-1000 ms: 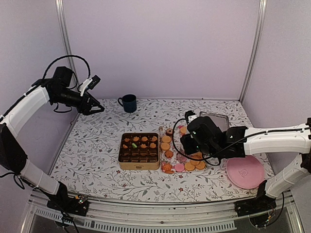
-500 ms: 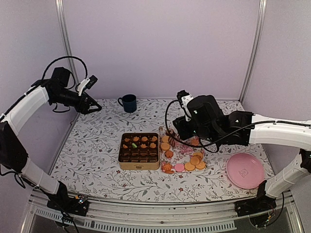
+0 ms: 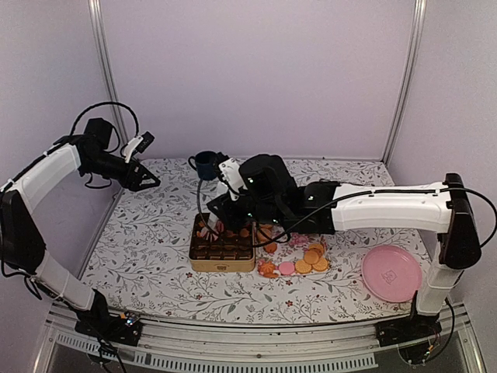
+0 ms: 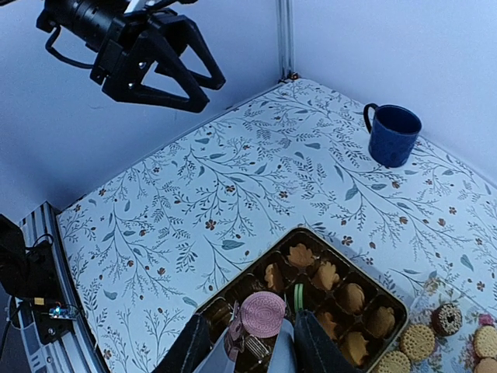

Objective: Pack the cookies
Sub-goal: Place the fake cookies in the empty pocket of the box.

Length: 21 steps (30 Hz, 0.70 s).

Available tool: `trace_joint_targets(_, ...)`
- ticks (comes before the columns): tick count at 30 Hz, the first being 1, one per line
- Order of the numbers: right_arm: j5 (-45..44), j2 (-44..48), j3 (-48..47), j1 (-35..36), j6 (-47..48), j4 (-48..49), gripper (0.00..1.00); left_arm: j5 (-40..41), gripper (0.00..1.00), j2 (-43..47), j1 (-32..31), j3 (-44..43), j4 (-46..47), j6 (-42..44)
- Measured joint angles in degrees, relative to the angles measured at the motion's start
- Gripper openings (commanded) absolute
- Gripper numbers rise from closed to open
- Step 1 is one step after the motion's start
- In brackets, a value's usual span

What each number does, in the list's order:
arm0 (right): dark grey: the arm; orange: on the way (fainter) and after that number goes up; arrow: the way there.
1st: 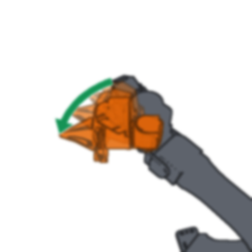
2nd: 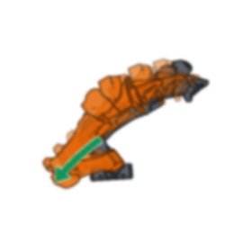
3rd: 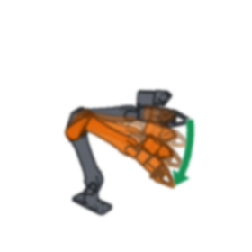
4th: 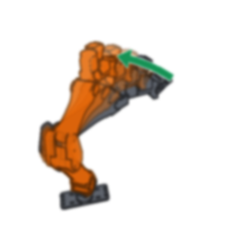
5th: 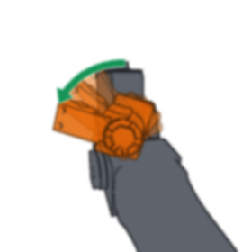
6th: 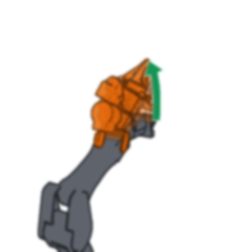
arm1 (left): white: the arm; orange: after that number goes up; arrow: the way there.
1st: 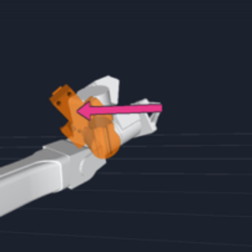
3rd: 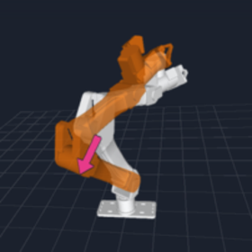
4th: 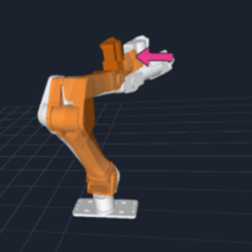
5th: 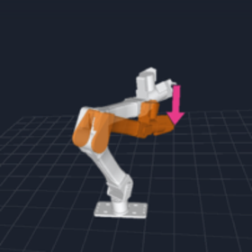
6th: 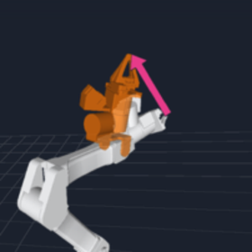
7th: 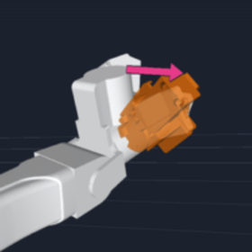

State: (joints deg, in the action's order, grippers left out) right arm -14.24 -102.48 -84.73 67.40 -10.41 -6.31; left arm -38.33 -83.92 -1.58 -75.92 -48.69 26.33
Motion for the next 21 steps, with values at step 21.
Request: trace_joint_targets(21,6.0,-9.6,-4.7,0.0,2.6,6.4,0.48,-0.2,0.65,1.0,0.0,2.2,1.3,0.5)
